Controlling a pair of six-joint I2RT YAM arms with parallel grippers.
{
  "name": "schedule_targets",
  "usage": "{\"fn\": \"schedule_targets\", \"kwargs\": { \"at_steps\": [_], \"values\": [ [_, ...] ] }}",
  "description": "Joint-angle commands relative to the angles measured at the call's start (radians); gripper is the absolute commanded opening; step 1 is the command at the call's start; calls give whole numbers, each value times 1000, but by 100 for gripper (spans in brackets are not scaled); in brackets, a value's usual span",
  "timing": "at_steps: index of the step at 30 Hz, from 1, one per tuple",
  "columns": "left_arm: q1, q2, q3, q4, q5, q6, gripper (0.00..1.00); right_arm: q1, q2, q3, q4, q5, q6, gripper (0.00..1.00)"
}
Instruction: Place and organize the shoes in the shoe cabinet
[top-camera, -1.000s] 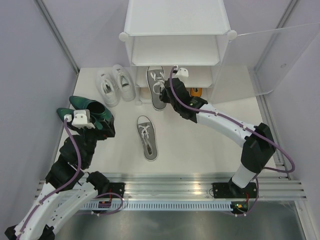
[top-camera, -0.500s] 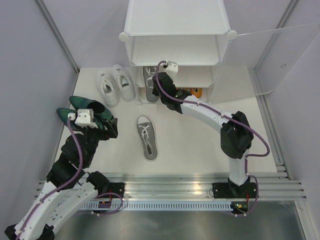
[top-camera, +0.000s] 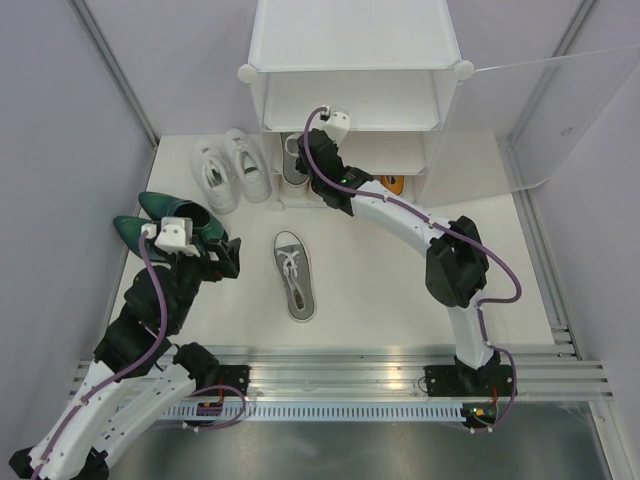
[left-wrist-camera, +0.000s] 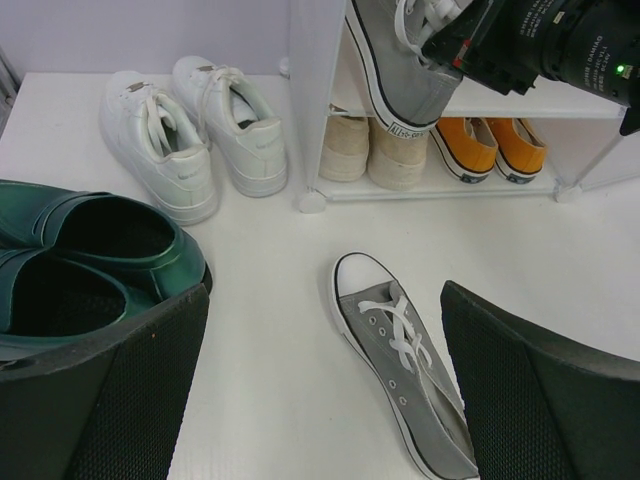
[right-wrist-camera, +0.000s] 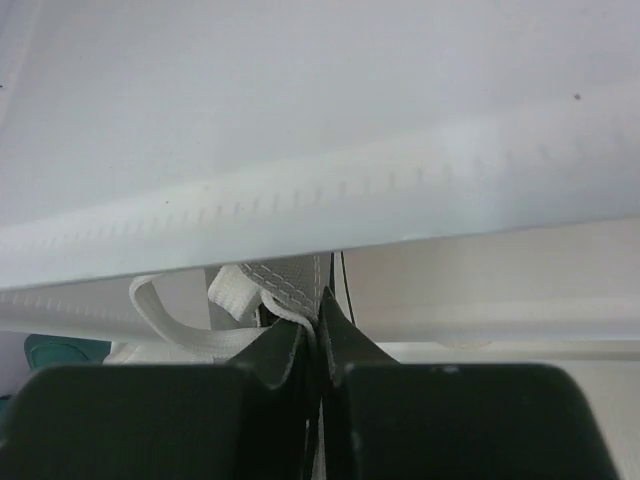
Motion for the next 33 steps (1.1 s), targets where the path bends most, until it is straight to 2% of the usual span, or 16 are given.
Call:
{"fn": "schedule_targets", "kwargs": {
  "at_steps": [1,4,6,7,10,13,21,33],
  "values": [
    [-2,11,6,38,27,-6,100,-4,18,74,109,32,-3,8],
    [-2,17,5,40,37,-4,99,-10,37,73,116,29,0,17],
    [-2,20,5,40,44,-3,100,-15,48,71,118,12,3,27],
    [-2,22,5,40,49,-1,100,-18,49,71,118,6,5,38],
    [-2,28,5,40,55,0,100,-27,51,62,118,-20,14,50],
    [-2,29,5,41,64,2,100,-28,37,47,118,-33,14,54],
    [-2,28,5,41,75,3,100,-28,-23,-21,116,-96,-6,54],
    [-2,40,5,41,84,5,100,-28,-121,-165,230,-174,-24,55]
  ]
}}
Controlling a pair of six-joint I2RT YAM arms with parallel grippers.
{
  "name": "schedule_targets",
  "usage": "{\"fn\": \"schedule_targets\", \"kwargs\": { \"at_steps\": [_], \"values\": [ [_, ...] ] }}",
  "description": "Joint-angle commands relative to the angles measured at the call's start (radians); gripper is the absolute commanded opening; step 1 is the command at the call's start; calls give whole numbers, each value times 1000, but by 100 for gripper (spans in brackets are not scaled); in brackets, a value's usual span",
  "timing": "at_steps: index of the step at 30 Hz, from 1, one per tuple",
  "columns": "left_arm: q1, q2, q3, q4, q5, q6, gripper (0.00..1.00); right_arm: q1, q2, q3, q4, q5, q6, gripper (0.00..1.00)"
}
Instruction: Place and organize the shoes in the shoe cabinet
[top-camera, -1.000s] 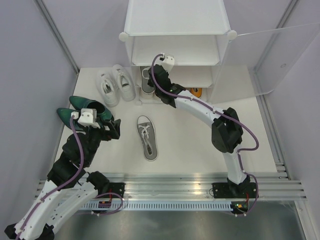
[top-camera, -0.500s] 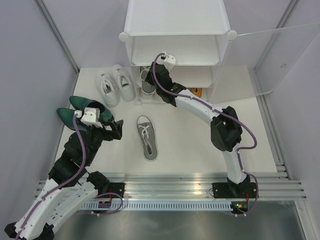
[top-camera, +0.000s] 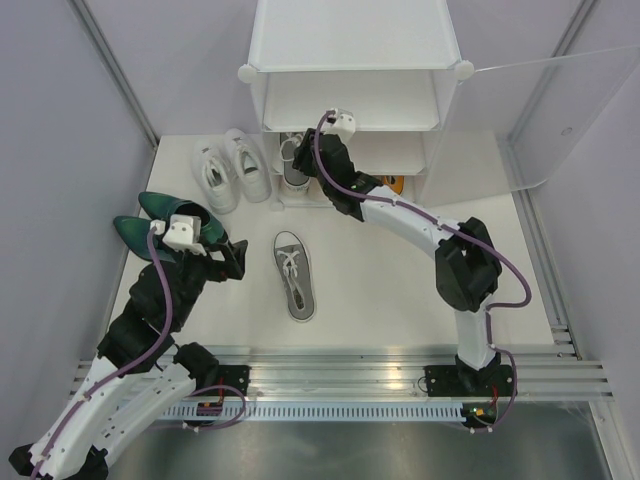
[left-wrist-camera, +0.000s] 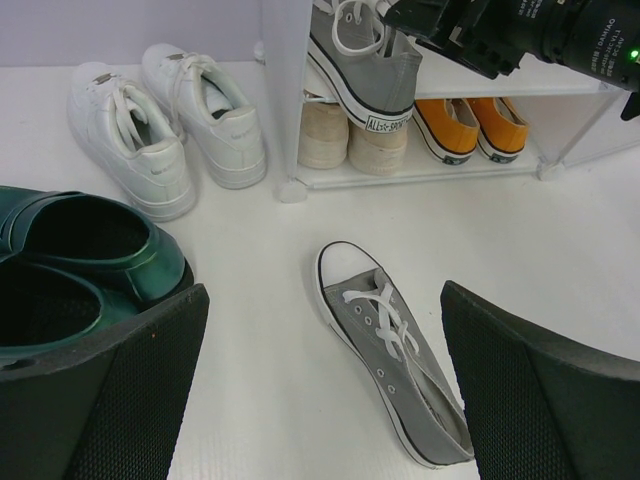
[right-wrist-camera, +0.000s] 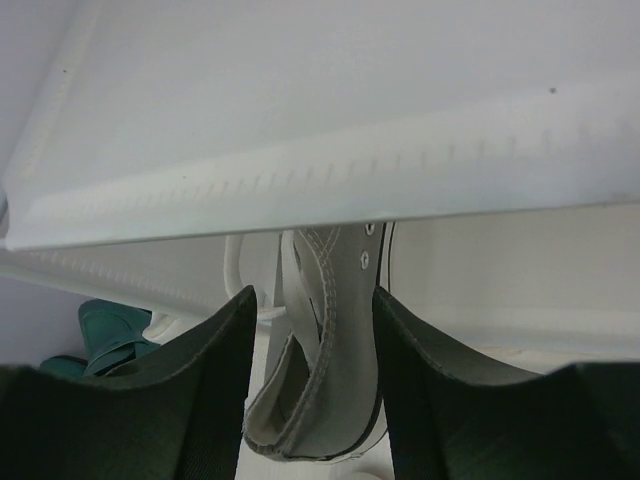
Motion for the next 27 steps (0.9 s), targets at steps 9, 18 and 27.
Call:
{"fn": "schedule_targets", "kwargs": {
  "at_steps": [9,18,27],
  "values": [
    [-2,17,2,41,22,8,100,-2,-152,-161,118,-124,-37,55],
    [-2,27,3,41,26,11,100,-2,-284,-341,216,-196,-83,57],
    [-2,28,2,40,29,11,100,14,-330,-434,231,-269,-105,42]
  ]
}}
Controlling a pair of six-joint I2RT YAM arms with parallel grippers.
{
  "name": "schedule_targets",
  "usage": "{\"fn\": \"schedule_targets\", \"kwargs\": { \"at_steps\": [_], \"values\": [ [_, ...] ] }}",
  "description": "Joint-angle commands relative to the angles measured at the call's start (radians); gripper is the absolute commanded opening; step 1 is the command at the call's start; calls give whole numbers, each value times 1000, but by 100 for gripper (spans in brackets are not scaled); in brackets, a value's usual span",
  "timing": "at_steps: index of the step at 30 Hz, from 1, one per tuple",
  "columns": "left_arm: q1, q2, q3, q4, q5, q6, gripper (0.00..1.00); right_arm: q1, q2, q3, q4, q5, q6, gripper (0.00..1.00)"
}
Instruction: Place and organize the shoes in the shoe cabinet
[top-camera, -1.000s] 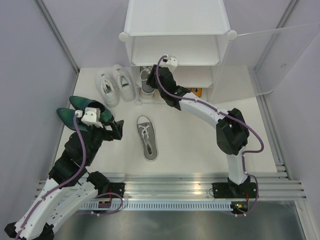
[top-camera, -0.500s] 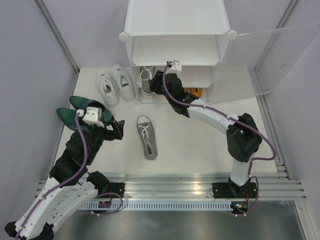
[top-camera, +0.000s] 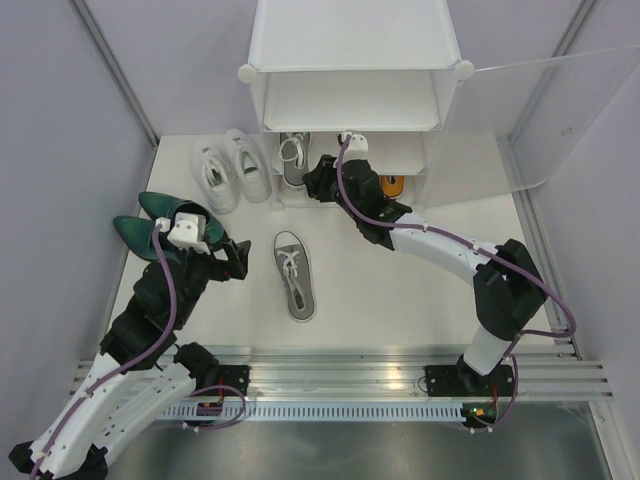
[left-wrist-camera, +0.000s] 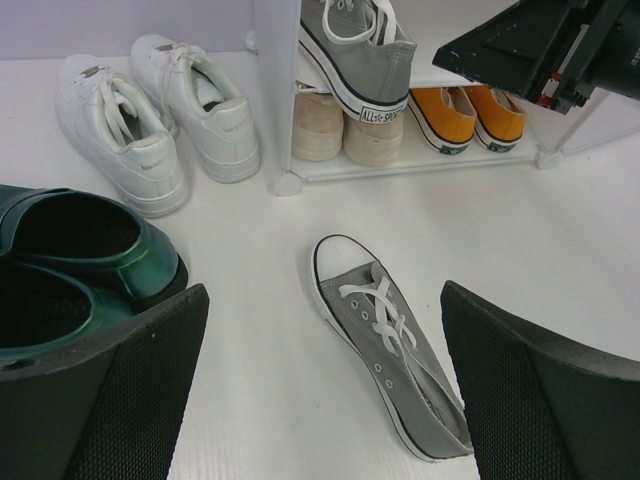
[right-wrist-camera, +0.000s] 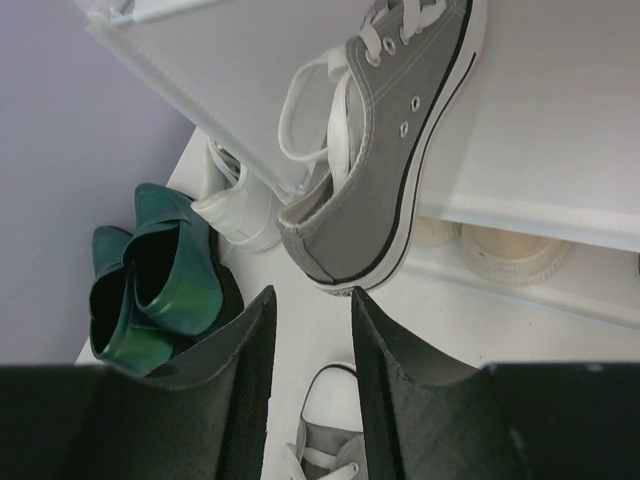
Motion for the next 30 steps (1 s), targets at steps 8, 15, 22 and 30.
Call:
{"fn": "schedule_targets", "kwargs": {
  "at_steps": [8,15,22,30],
  "values": [
    [-2,12,3,39,23,12,100,24,9,-37,34,-32,-21,33],
    [-2,18,3,41,32,12,100,21,110,64,18,-35,-44,32],
    [-2,23,3,39,43,14,100,-19,199,210,-34,-42,-64,32],
    [-2,20,5,39,53,14,100,-54,276,336,-71,-62,-75,32]
  ]
}}
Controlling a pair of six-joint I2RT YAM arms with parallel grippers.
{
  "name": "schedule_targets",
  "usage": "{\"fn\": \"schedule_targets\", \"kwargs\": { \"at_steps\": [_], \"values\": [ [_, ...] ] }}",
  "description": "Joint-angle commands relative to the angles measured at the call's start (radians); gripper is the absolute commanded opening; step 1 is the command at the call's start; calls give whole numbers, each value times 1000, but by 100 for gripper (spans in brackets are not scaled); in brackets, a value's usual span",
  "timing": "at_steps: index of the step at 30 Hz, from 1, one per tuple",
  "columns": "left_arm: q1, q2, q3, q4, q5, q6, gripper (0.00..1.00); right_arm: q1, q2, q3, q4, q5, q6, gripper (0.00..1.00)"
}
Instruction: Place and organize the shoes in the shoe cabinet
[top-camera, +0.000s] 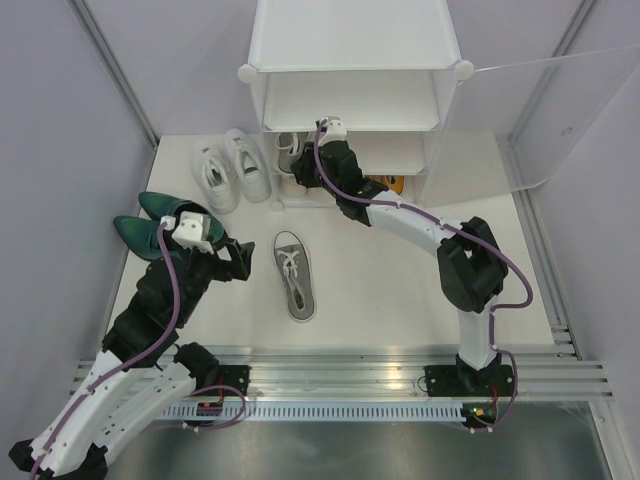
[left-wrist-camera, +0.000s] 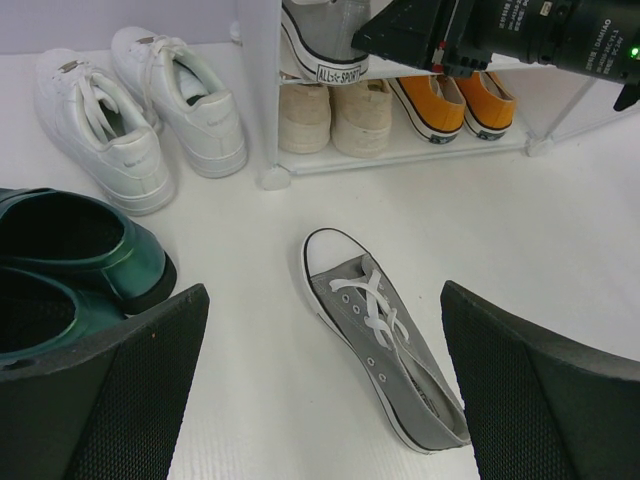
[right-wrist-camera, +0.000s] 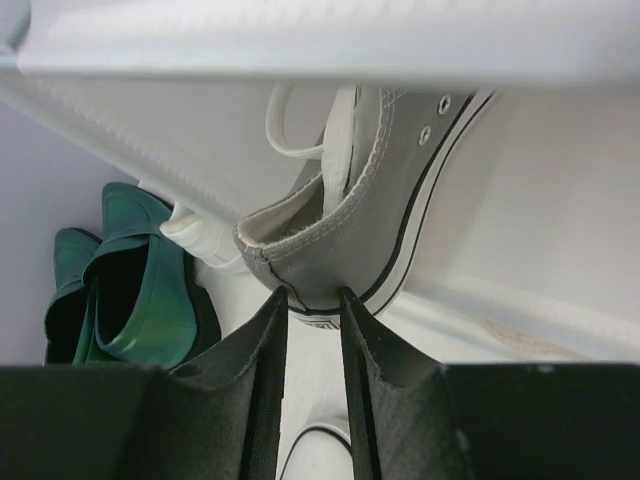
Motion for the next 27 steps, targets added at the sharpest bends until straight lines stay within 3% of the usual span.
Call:
{"fn": "schedule_targets", "kwargs": {
  "at_steps": [1,14,27],
  "values": [
    [-2,2,5,41,20,13,100,-23,42,90,13,2,-25,32],
    [-2,3,5,39,28,15,100,-56,98,172,-22,-17,-34,31],
    [-2,6,8,39,39,16,100,5,-42,-101,122,-102,-20,35]
  ]
}}
